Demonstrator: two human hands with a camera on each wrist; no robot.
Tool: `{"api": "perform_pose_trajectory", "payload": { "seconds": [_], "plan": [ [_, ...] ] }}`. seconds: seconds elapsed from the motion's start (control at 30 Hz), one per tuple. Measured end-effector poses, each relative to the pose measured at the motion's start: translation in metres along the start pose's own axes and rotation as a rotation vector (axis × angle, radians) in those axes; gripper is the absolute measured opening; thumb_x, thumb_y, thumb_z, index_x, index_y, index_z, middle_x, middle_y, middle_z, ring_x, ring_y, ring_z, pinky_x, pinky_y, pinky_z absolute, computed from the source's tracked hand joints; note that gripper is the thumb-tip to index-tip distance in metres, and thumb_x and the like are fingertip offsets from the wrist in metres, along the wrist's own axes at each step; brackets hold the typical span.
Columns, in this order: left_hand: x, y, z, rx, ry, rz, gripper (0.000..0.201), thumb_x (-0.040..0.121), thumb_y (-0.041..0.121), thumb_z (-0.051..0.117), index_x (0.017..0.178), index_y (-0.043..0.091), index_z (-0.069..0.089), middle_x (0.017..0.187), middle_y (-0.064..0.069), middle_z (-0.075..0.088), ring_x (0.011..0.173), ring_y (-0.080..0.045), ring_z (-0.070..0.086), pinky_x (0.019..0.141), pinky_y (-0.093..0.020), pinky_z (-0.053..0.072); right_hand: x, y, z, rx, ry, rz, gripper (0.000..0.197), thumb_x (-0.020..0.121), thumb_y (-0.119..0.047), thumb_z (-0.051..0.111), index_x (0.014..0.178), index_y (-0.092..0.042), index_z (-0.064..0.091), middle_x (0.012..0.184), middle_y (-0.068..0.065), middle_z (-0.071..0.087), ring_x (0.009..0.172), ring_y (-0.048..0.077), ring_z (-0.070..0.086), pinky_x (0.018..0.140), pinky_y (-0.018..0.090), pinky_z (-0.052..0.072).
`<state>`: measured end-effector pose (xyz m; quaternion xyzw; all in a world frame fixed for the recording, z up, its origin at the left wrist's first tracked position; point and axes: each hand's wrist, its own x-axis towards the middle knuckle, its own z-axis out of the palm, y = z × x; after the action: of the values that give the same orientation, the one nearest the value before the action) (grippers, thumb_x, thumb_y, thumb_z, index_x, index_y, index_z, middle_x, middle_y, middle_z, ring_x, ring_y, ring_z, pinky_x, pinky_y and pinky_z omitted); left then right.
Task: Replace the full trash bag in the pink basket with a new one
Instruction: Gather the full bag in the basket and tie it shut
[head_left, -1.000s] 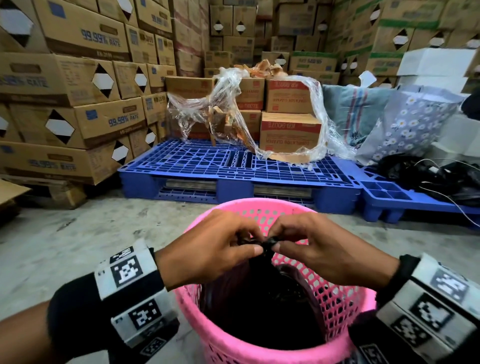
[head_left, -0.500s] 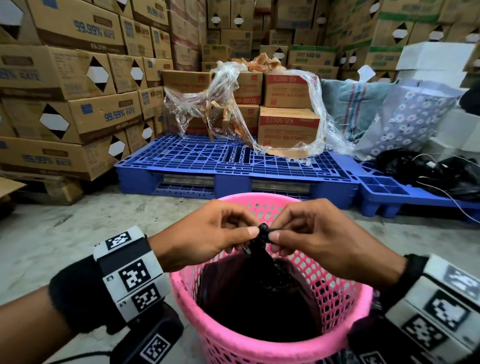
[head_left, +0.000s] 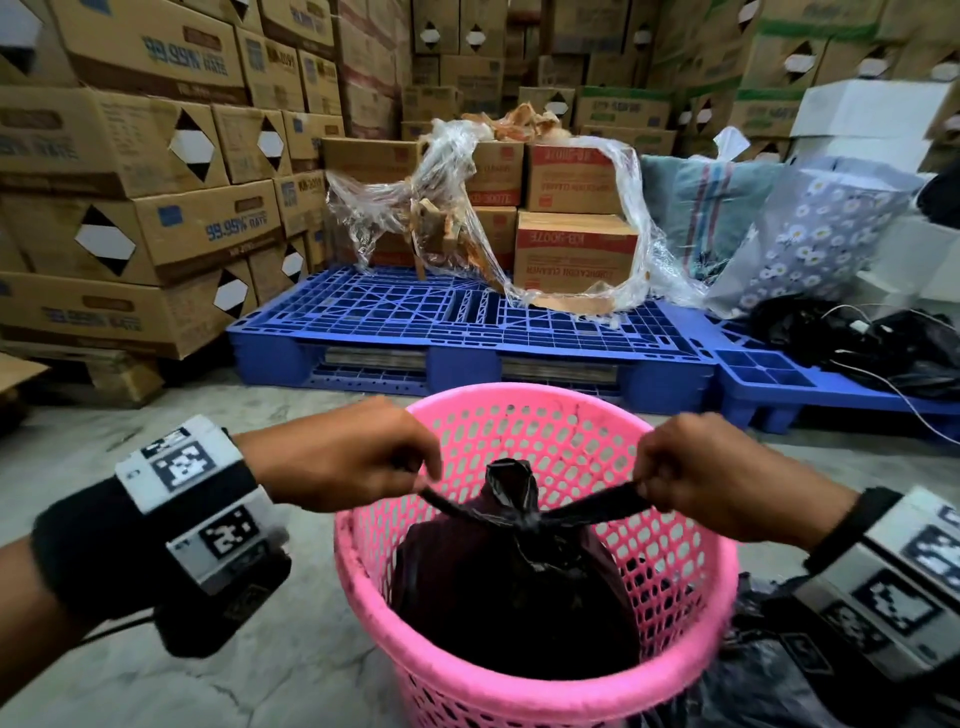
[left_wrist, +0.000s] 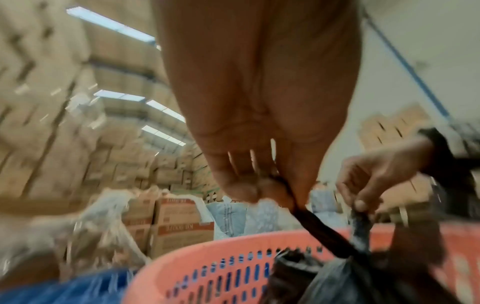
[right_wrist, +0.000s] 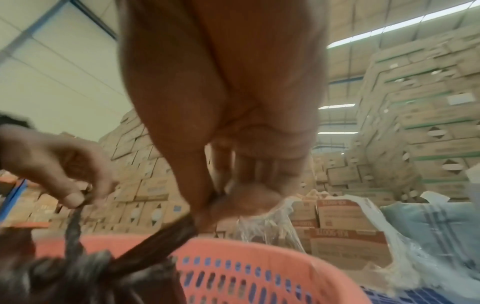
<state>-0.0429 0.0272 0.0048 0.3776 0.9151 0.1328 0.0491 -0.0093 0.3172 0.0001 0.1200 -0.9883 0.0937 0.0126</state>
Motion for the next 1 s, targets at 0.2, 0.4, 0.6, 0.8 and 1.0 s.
{"api": "perform_pose_trajectory", "payload": {
  "seconds": [0.2,0.4,0.6,0.8,1.0],
  "plan": [
    [0.019,0.038,0.001,-0.49,-0.03,0.074,0.026,0.081,0.015,0.069,0.103,0.029,0.064,0.064,0.003,0.057,0.059,-0.01,0.049,0.057,-0.025,0.04,-0.008,-0.061,-0.012,0.52,0.164,-0.259,0.007,0.08,-0.012,0.072,0.073,-0.012,0.074,0.067,0.006,0.075,0.06,0.02,0.069,0.062,0.041,0.057],
    [0.025,0.033,0.0,-0.458,0.033,0.024,0.007,0.083,0.014,0.067,0.082,0.011,0.073,0.063,-0.003,0.065,0.055,-0.007,0.051,0.054,-0.021,0.042,-0.005,-0.033,-0.005,0.556,0.182,-0.265,0.034,0.082,-0.045,0.064,0.108,-0.023,0.069,0.092,0.0,0.076,0.082,0.009,0.069,0.077,0.033,0.056],
    [0.02,0.009,0.007,-0.465,0.103,-0.047,0.008,0.08,0.021,0.069,0.083,0.021,0.075,0.067,0.003,0.071,0.056,-0.008,0.058,0.056,-0.025,0.048,-0.012,0.05,0.045,0.027,-0.093,0.064,0.107,0.046,-0.097,-0.006,0.141,-0.047,-0.013,0.157,-0.006,-0.011,0.143,0.011,-0.013,0.118,0.034,0.0],
    [0.032,0.0,0.003,-0.484,0.007,-0.056,0.009,0.077,0.027,0.068,0.082,0.027,0.075,0.067,0.003,0.071,0.059,-0.01,0.062,0.058,-0.021,0.05,-0.012,0.06,0.06,0.166,-0.149,0.06,0.119,0.039,-0.098,-0.006,0.145,-0.044,-0.003,0.144,-0.022,-0.025,0.136,-0.003,-0.018,0.111,0.019,-0.006],
    [0.055,0.015,-0.015,-0.582,-0.058,-0.193,0.009,0.079,0.009,0.069,0.078,0.015,0.076,0.059,0.017,0.068,0.055,0.005,0.058,0.057,-0.012,0.045,-0.005,0.058,0.038,0.065,-0.228,0.037,0.11,0.058,-0.09,-0.007,0.149,-0.031,0.012,0.158,0.004,-0.006,0.146,0.018,0.001,0.12,0.036,0.011]
  ]
}}
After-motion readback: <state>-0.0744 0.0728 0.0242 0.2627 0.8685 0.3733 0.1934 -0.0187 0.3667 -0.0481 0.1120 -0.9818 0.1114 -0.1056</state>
